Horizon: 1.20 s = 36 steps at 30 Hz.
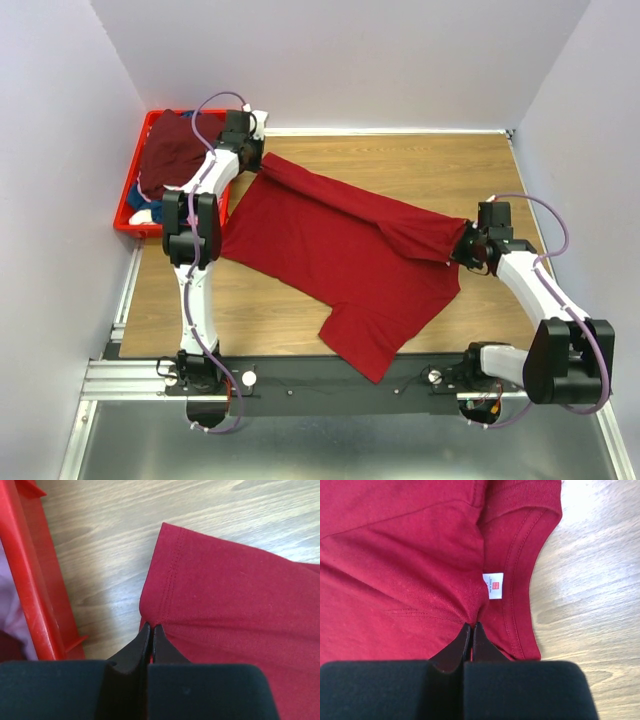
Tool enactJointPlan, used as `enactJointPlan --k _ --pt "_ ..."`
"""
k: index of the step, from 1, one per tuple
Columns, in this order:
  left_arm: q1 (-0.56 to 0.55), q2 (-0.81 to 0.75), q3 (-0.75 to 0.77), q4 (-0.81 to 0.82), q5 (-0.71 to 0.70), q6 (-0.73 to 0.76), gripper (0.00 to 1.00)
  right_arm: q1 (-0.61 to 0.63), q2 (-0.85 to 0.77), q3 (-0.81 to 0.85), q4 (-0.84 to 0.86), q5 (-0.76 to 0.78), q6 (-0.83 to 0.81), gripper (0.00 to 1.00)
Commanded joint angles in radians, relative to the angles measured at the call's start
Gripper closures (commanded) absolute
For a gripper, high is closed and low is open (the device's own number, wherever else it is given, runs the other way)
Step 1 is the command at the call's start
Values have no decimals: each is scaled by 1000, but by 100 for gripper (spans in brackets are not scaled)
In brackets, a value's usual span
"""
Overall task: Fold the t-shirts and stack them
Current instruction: Fold the tshirt
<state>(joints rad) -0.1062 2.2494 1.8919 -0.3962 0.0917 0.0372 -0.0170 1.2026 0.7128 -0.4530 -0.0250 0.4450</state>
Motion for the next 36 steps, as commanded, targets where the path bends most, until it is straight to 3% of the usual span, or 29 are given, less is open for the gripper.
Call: enactJointPlan --k 1,6,7,8,11,12,14,18,20,27,33,36 --pt "-10 29 42 -45 -66 4 94 -8 20 -24 -38 -18 6 99" --pt "-20 49 58 -73 -84 -20 89 -8 32 -38 -39 -16 4 93" --pt "-23 52 62 -76 -113 -22 87 -8 34 -39 -42 -21 6 85" --pt "-23 53 62 -79 -118 -23 85 -8 34 -41 -46 -24 8 85" --pt "-29 47 67 -92 -124 -26 77 -8 18 -41 -52 -13 11 69" --pt "-32 42 64 -93 -129 -26 68 -8 12 -39 -55 -10 11 61" --pt "-35 30 61 -98 -147 -28 62 -8 -8 -24 -67 3 15 51" --pt "-41 0 55 -113 -164 -34 32 -8 -57 17 -82 49 26 46" --pt "-46 -34 49 -116 -173 -34 23 -8 -72 39 -82 75 31 44" --pt "-81 -134 16 -104 -196 -76 23 -8 9 138 -24 194 64 44" --pt "-121 -105 0 -73 -149 -82 46 -8 167 178 117 160 139 47" --pt "-121 -59 -10 -69 -150 -71 47 -26 232 180 175 162 165 47"
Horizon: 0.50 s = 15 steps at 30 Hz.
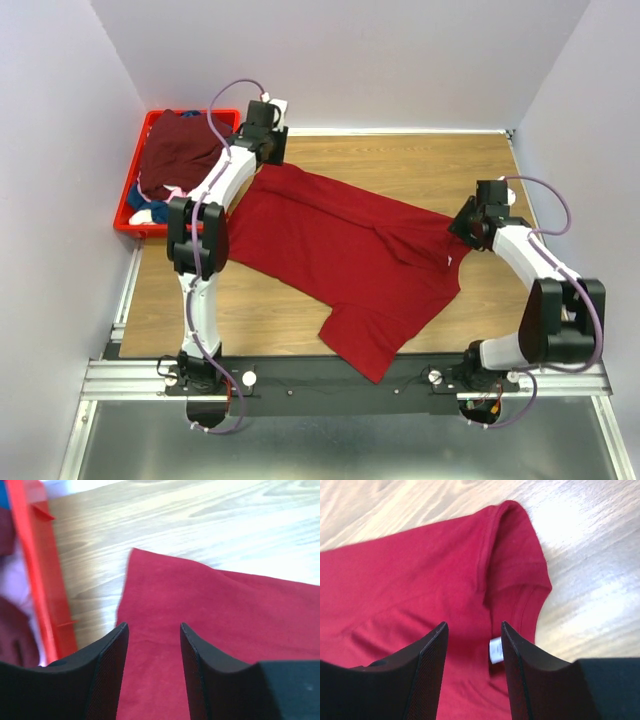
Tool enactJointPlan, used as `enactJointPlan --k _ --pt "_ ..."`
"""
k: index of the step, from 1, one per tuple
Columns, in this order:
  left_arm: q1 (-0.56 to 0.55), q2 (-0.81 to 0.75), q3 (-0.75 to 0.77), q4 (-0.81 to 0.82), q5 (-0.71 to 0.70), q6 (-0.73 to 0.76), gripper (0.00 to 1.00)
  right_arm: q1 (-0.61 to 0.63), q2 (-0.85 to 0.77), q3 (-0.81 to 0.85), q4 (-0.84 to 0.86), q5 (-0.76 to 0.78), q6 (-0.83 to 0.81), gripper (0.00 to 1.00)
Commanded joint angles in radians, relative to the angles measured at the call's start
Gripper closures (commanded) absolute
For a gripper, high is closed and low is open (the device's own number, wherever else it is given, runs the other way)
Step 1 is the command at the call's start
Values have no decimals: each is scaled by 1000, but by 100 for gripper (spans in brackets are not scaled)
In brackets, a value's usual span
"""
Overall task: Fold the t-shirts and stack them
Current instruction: Fold the tshirt
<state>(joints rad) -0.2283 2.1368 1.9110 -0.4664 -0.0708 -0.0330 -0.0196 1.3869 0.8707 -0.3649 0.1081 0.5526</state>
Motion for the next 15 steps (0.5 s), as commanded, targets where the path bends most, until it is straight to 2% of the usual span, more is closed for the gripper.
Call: enactJointPlan --k 1,5,8,15 --pt "1 66 -26 -1 11 -1 47 -34 66 18 124 21 70 47" --pt "6 133 -9 -5 6 5 48 -104 93 -30 259 -95 119 47" --pt "10 163 16 -9 2 5 48 -137 110 -53 343 -102 142 47" --pt "29 216 74 -25 5 5 48 -201 192 -90 481 -222 217 48"
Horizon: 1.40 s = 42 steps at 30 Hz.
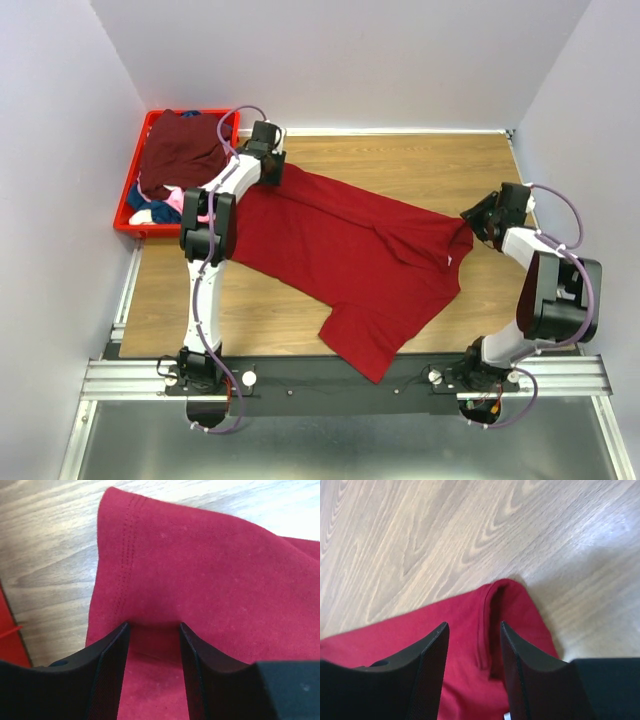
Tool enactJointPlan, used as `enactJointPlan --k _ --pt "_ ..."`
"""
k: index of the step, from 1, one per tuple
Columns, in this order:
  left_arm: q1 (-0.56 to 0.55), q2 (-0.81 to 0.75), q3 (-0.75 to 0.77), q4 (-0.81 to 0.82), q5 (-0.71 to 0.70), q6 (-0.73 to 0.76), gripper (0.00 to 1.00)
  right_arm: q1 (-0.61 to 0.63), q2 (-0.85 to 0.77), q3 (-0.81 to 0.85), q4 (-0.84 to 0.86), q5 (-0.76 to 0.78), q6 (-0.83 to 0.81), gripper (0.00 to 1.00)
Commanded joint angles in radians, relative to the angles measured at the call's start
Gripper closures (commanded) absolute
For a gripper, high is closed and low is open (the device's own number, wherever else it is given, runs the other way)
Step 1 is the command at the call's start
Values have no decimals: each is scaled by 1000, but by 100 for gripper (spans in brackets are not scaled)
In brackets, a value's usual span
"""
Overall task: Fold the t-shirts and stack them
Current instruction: Fold the tshirt
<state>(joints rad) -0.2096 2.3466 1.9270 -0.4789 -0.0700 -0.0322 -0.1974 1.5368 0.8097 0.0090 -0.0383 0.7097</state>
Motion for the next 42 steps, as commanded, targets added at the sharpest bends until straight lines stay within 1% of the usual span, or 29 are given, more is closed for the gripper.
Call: enactJointPlan --k 1,5,7,9,11,13,14,16,18,22,26,30,35,38,40,42 --pt "13 11 61 -15 6 3 48 -27 61 -38 132 -81 69 49" --pt "18 36 76 -38 9 3 48 -45 105 -63 187 -113 92 51" --pt "21 40 70 -43 9 -1 48 -54 118 -75 221 -123 102 56" --pt "22 42 69 -46 13 -5 48 -62 124 -93 232 -135 105 59" --pt "22 49 69 -53 16 -5 48 -68 125 -106 246 -141 108 65" --pt "24 51 70 -58 15 -8 48 -77 117 -122 253 -144 108 74" --pt "24 56 72 -61 13 -11 48 -82 111 -125 253 -144 105 86" --pt "27 59 72 -66 10 -15 48 -88 103 -135 256 -147 100 93" --pt "27 65 72 -67 7 -18 50 -92 98 -138 256 -149 94 97" --pt "29 77 79 -93 -2 -23 51 -102 91 -144 255 -155 91 99" --pt "30 89 86 -116 -4 -26 51 -129 79 -159 255 -160 85 99" --pt "30 91 84 -124 -4 -31 51 -189 59 -190 255 -184 85 99" --pt "35 92 89 -127 -4 -32 52 -209 45 -188 255 -195 73 99" --pt "36 91 89 -122 15 -32 50 -211 75 -165 253 -222 63 99" --pt "33 80 81 -118 47 -37 47 -209 106 -155 253 -270 41 99" --pt "35 62 73 -107 99 -38 46 -209 126 -130 229 -305 17 97"
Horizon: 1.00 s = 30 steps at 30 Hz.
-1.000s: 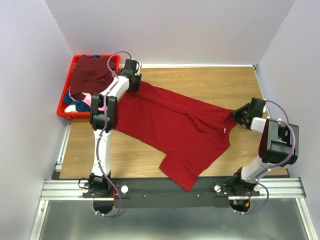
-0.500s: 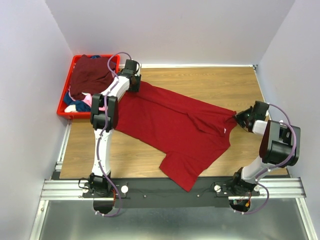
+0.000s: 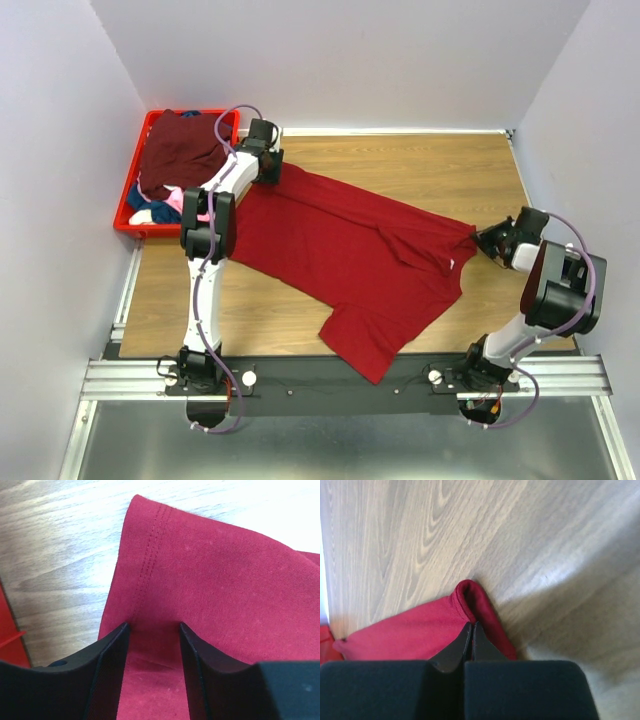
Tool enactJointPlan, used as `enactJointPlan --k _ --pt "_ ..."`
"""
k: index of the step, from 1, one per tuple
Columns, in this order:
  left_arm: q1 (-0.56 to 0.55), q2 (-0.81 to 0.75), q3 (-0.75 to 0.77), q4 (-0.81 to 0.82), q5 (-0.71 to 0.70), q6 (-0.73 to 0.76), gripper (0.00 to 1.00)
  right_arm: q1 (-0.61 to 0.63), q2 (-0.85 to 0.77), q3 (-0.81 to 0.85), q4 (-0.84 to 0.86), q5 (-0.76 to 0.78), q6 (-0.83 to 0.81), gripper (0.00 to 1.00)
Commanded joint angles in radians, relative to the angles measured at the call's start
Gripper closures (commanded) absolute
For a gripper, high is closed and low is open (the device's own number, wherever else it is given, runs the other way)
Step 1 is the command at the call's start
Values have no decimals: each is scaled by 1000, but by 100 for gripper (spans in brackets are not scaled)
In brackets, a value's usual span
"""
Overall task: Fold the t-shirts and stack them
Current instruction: Fold the tshirt
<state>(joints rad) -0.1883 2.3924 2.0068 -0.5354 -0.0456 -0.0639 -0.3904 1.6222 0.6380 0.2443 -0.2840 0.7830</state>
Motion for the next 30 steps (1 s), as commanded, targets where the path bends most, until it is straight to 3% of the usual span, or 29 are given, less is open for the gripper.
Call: enactJointPlan --k 1,2,3,7,17,20,28,30 --pt "12 8 -17 -34 79 -10 45 -16 45 49 -16 -98 -59 91" --pt "13 -8 -23 -28 82 -13 44 -16 47 55 -37 -110 -67 85" --pt "12 -15 -32 -18 85 -14 43 -15 42 60 -45 -113 -73 72" --pt "12 -16 -34 -9 82 -14 42 -15 8 77 -102 -83 -106 52" --pt "13 1 -40 -11 81 -16 42 -15 116 152 -114 -175 -105 52" --pt "13 7 -37 -12 87 -17 42 -15 149 169 -114 -175 -102 57" --pt "13 10 -22 -18 108 -37 42 -15 280 311 -122 -113 -148 97" --pt "13 8 -23 -20 133 -53 42 -15 336 371 -157 -95 -183 99"
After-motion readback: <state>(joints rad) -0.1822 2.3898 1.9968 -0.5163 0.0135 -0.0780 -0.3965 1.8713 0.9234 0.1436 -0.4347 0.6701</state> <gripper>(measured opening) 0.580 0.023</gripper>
